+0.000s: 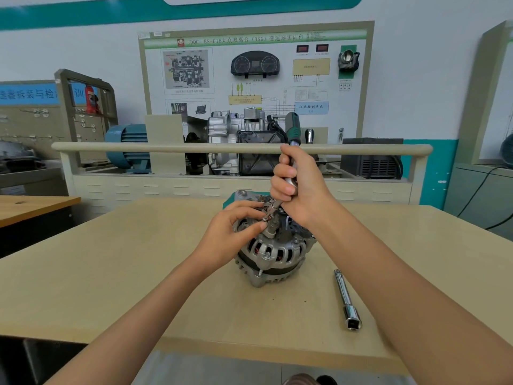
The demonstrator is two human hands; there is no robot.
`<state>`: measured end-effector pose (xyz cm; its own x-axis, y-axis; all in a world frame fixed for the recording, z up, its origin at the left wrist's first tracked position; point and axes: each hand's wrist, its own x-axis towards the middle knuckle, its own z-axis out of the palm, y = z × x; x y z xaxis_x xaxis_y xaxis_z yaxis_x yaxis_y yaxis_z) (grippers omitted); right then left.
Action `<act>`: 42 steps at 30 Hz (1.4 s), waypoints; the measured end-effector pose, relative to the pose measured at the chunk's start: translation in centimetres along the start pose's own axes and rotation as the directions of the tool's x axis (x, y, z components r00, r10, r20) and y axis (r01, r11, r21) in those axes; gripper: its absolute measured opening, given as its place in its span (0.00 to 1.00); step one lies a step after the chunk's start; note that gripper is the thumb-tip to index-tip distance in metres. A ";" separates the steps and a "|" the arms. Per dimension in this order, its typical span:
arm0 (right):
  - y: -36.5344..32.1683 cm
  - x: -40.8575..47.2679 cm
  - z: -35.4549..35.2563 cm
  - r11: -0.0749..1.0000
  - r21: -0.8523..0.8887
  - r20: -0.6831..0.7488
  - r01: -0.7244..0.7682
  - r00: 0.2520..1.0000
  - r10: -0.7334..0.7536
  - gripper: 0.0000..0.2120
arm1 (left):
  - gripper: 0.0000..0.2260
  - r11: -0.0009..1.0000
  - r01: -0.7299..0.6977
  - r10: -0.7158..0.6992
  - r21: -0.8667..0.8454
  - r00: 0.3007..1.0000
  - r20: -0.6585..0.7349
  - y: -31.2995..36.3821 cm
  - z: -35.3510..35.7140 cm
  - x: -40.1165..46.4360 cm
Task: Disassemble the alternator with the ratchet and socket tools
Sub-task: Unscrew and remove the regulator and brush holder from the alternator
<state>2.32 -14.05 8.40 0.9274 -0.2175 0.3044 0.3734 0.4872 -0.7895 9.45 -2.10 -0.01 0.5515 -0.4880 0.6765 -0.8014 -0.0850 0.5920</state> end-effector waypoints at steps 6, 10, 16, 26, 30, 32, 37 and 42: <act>0.3 0.1 0.1 1.000 -0.005 -0.006 -0.014 1.000 0.014 0.17 | 0.07 1.000 0.007 -0.007 -0.023 1.000 -0.004 0.0 0.1 0.1; 0.2 0.2 0.8 0.988 -0.154 -0.007 -0.011 1.000 0.010 0.16 | 0.06 1.000 0.016 -0.017 -0.023 1.000 -0.003 0.0 0.1 0.1; 0.4 0.2 1.7 0.937 -0.350 -0.036 -0.001 0.999 -0.013 0.15 | 0.08 1.000 0.005 -0.006 -0.023 1.000 -0.009 -0.1 0.1 0.0; 0.3 0.3 1.6 0.977 -0.212 -0.060 -0.025 0.998 0.012 0.15 | 0.08 0.999 0.022 -0.023 -0.037 1.000 -0.018 0.0 0.1 -0.1; 0.5 0.4 1.7 0.979 -0.202 -0.068 -0.010 0.998 -0.003 0.16 | 0.06 0.999 0.024 -0.025 -0.039 0.999 -0.026 -0.1 0.2 -0.1; 0.4 0.5 1.7 0.978 -0.208 -0.073 -0.018 0.997 0.003 0.16 | 0.06 0.999 0.024 -0.025 -0.041 0.999 -0.027 -0.2 0.2 -0.1; 0.2 0.5 1.8 0.965 -0.253 -0.066 -0.070 0.996 0.055 0.15 | 0.07 0.999 0.021 -0.022 -0.030 0.999 -0.031 -0.2 0.1 -0.2; 0.3 0.6 2.0 0.960 -0.261 -0.074 -0.100 0.994 0.084 0.14 | 0.07 0.999 0.026 -0.027 -0.034 0.999 -0.030 -0.3 -0.1 -0.4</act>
<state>3.04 -12.33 9.45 0.9512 -0.2377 0.1968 0.2592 0.2690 -0.9276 9.46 -1.79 -0.45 0.5793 -0.4594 0.6734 -0.7788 -0.0680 0.6236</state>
